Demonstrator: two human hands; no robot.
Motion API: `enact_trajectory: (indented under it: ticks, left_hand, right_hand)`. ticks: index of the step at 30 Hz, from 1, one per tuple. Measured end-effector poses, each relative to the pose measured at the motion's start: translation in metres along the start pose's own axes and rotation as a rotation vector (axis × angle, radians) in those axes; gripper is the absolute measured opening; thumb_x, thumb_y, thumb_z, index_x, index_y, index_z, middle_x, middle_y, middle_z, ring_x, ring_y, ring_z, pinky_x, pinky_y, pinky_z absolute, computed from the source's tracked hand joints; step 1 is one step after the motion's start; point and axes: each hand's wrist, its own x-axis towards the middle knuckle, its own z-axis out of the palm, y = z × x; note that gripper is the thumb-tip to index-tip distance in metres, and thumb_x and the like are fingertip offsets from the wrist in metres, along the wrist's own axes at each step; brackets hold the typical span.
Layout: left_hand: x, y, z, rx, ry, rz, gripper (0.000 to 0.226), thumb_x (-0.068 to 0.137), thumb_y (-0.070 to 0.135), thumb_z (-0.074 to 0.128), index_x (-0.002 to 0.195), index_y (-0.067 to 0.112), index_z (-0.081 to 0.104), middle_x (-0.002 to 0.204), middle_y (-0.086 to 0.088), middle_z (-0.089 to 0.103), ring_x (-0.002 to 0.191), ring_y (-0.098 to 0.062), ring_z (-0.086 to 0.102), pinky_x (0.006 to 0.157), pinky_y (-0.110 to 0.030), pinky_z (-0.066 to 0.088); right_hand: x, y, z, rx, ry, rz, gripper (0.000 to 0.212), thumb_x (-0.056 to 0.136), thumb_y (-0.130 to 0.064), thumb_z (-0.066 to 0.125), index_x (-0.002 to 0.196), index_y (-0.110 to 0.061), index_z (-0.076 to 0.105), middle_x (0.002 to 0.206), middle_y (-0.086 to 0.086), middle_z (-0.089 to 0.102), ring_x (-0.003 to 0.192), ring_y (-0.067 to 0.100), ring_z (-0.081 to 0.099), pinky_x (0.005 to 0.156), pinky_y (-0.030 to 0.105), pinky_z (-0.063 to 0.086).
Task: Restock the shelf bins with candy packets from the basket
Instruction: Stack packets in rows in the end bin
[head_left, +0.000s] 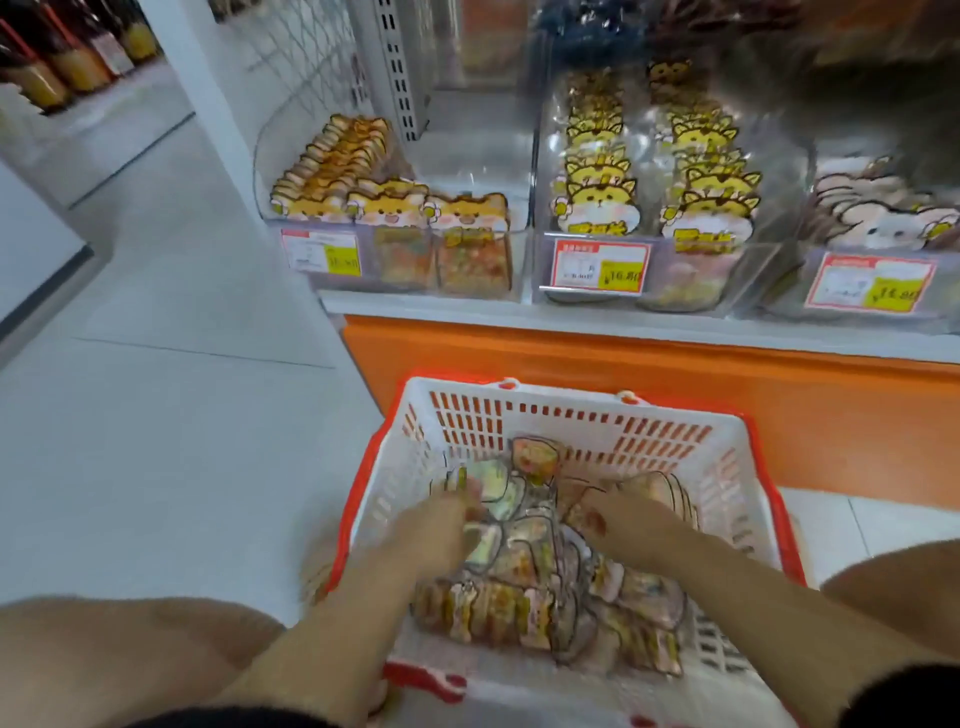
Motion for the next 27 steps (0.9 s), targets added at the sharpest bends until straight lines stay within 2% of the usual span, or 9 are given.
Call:
enact_trajectory:
  ticks: [3, 5, 9, 11, 16, 20, 22, 25, 27]
  left_hand:
    - [0.007, -0.012, 0.050, 0.137, -0.284, -0.061, 0.042, 0.098, 0.024, 0.053, 0.140, 0.025, 0.051, 0.140, -0.006, 0.051, 0.122, -0.028, 0.055, 0.100, -0.042, 0.049]
    - [0.011, -0.021, 0.071, 0.183, -0.343, -0.088, 0.047, 0.095, 0.016, 0.052, 0.139, 0.031, 0.049, 0.137, -0.008, 0.050, 0.117, -0.030, 0.056, 0.096, -0.047, 0.052]
    - [0.016, -0.037, 0.083, 0.294, -0.397, -0.084, 0.063, 0.092, 0.011, 0.051, 0.146, 0.041, 0.037, 0.141, -0.006, 0.046, 0.125, -0.030, 0.049, 0.101, -0.048, 0.048]
    - [0.018, -0.041, 0.085, 0.311, -0.387, -0.122, 0.061, 0.092, 0.009, 0.052, 0.145, 0.038, 0.040, 0.136, -0.005, 0.049, 0.123, -0.030, 0.053, 0.096, -0.046, 0.050]
    - [0.017, -0.055, 0.094, 0.374, -0.361, -0.128, 0.059, 0.089, 0.010, 0.059, 0.141, 0.034, 0.042, 0.135, -0.002, 0.050, 0.121, -0.029, 0.054, 0.093, -0.046, 0.051]
    - [0.011, -0.055, 0.095, 0.336, -0.271, -0.092, 0.078, 0.086, 0.004, 0.060, 0.147, 0.040, 0.029, 0.148, 0.002, 0.034, 0.126, -0.029, 0.051, 0.096, -0.045, 0.046]
    - [0.013, -0.056, 0.095, 0.357, -0.276, -0.106, 0.080, 0.085, 0.007, 0.062, 0.148, 0.040, 0.026, 0.152, 0.002, 0.030, 0.127, -0.030, 0.052, 0.098, -0.046, 0.046]
    - [0.021, -0.052, 0.089, 0.400, -0.343, -0.141, 0.063, 0.086, 0.017, 0.067, 0.141, 0.033, 0.042, 0.147, 0.001, 0.042, 0.129, -0.028, 0.049, 0.101, -0.045, 0.044]
    - [0.024, -0.045, 0.081, 0.457, -0.381, -0.147, 0.043, 0.089, 0.015, 0.062, 0.130, 0.024, 0.054, 0.128, -0.001, 0.057, 0.118, -0.026, 0.057, 0.097, -0.041, 0.045]
  right_hand:
    - [0.015, 0.014, 0.043, 0.181, -0.188, 0.078, 0.039, 0.094, -0.035, 0.056, 0.125, -0.013, 0.054, 0.098, 0.006, 0.061, 0.079, 0.020, 0.061, 0.065, 0.033, 0.049]
    - [0.019, 0.006, 0.058, 0.202, -0.279, 0.079, 0.026, 0.097, -0.031, 0.056, 0.108, -0.008, 0.060, 0.094, 0.014, 0.061, 0.068, 0.018, 0.054, 0.057, 0.026, 0.039]
    - [0.031, -0.016, 0.089, 0.354, -0.348, 0.074, 0.054, 0.099, -0.032, 0.057, 0.144, -0.008, 0.040, 0.128, 0.015, 0.058, 0.104, 0.031, 0.061, 0.078, 0.041, 0.049]
    - [0.037, -0.022, 0.104, 0.389, -0.350, 0.084, 0.057, 0.097, -0.036, 0.058, 0.143, -0.011, 0.037, 0.117, 0.013, 0.059, 0.099, 0.028, 0.061, 0.075, 0.041, 0.050]
    - [0.044, -0.031, 0.122, 0.440, -0.277, 0.130, 0.028, 0.094, -0.041, 0.060, 0.098, -0.017, 0.046, 0.083, 0.005, 0.044, 0.068, 0.018, 0.040, 0.057, 0.032, 0.030]
    - [0.045, -0.028, 0.122, 0.563, -0.223, 0.138, 0.038, 0.091, -0.022, 0.063, 0.071, -0.019, 0.030, 0.068, 0.002, 0.027, 0.059, 0.017, 0.027, 0.059, 0.032, 0.023]
    - [0.045, -0.024, 0.110, 0.706, -0.180, 0.149, 0.038, 0.093, -0.018, 0.061, 0.070, -0.015, 0.031, 0.063, 0.002, 0.026, 0.055, 0.016, 0.027, 0.059, 0.034, 0.026]
    - [0.048, -0.011, 0.085, 0.860, -0.071, 0.267, 0.014, 0.096, -0.020, 0.057, 0.086, -0.012, 0.050, 0.073, 0.009, 0.057, 0.061, 0.019, 0.054, 0.058, 0.041, 0.055]
    - [0.047, 0.001, 0.072, 0.801, 0.052, 0.262, 0.011, 0.098, -0.022, 0.054, 0.094, -0.013, 0.052, 0.076, 0.008, 0.058, 0.064, 0.020, 0.054, 0.063, 0.044, 0.052]
